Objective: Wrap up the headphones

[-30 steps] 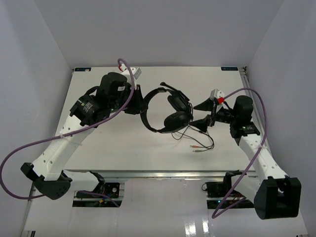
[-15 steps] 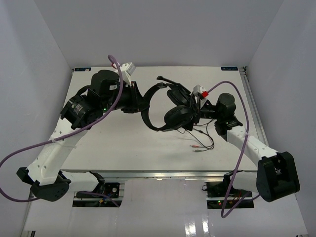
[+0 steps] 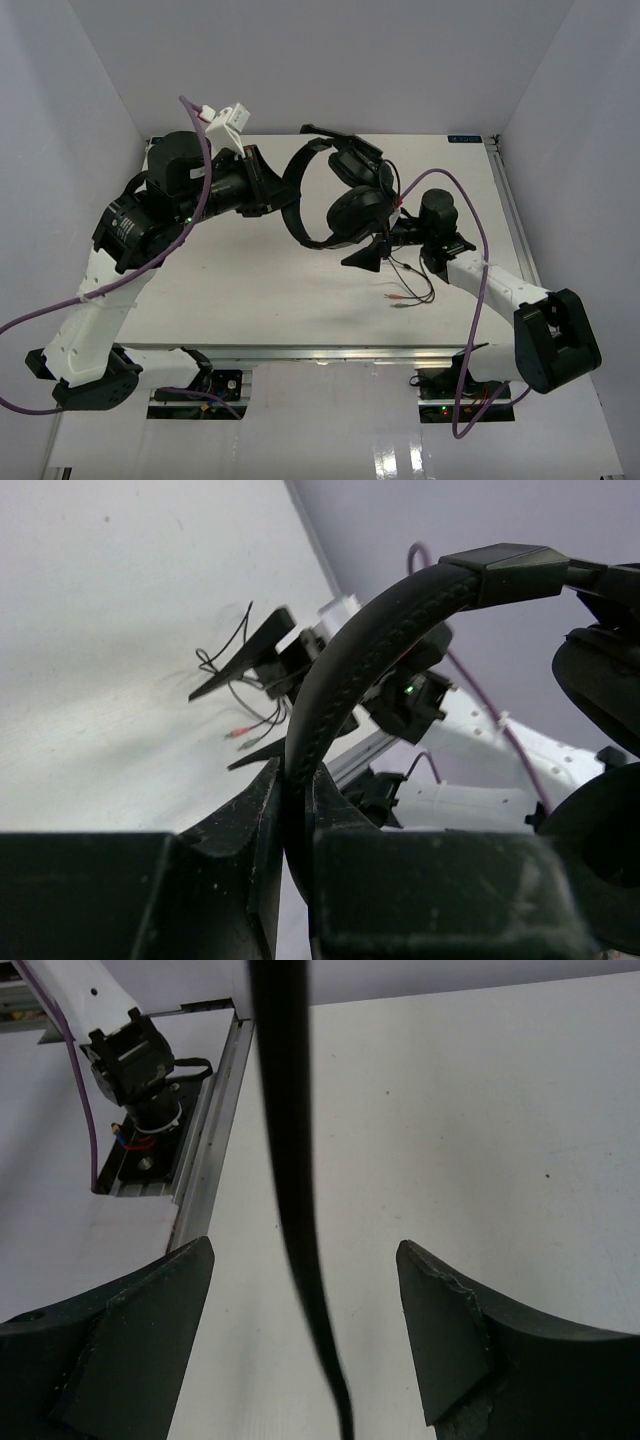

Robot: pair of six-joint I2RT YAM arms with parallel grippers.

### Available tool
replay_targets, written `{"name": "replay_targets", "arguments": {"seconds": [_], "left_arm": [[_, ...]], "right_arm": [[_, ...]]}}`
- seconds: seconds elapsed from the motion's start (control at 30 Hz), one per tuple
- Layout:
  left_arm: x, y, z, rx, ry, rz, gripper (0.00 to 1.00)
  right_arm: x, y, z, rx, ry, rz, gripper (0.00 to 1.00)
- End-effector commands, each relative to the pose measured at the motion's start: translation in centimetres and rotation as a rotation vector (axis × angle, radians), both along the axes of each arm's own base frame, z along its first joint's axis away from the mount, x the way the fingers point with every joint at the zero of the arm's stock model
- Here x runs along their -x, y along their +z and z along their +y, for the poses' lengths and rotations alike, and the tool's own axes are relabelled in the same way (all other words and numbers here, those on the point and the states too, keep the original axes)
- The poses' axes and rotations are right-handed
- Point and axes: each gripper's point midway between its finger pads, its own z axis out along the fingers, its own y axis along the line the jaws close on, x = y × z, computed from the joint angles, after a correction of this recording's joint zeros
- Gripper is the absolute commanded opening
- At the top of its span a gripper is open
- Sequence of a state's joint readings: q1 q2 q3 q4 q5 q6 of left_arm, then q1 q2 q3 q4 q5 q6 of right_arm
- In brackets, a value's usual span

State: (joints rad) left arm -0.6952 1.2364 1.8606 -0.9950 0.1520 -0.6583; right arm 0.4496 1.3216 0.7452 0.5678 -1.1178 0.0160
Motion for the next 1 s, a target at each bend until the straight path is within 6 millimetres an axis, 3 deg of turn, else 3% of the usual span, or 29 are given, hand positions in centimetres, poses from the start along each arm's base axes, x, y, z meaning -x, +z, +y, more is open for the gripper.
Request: {"name": "replay_targets", "arguments": {"seconds": [0.0,0.23,0.43,0.57,0.67,0.83,0.9,0.97], "left_arm": [[-0.9,6.2,1.0,0.177,0.112,-0.113,0.00],[-3.3,8.5,1.9,0.255,0.251,-0.168,0.00],[-4.8,9.8,3.3,0.272,0.363,-0.199,0.00],[-6.3,10.1,5.0,0.279,0.496,-0.223,0.00],[-7.6,10.1,5.8,0.308,0.580,-0.238,0.00],[-10.6,9.0,5.6,0.314,0.689,-0.235,0.00],[-11.5,8.7,5.3,0.298,0.709,-0.238,0.00],[-12.6,8.2,5.1,0.272,0.740,-0.241,0.00]], "right_arm": [[1.4,-1.2,-0.4,0.007,0.043,-0.038,0.76],[2.6,-1.3,-1.0,0.027,0.063,-0.085,0.63],[3.1,-0.5,-1.3,0.046,0.101,-0.114,0.34],[2.9,-0.4,-1.6,0.081,0.083,-0.155,0.24],[2.4,-0.4,-1.9,0.129,0.053,-0.187,0.10],[1.6,-0.1,-3.6,0.309,0.041,-0.341,0.08],[0.9,2.6,-4.1,0.365,0.037,-0.456,0.08],[0.7,3.7,-5.0,0.450,0.041,-0.541,0.08]]}}
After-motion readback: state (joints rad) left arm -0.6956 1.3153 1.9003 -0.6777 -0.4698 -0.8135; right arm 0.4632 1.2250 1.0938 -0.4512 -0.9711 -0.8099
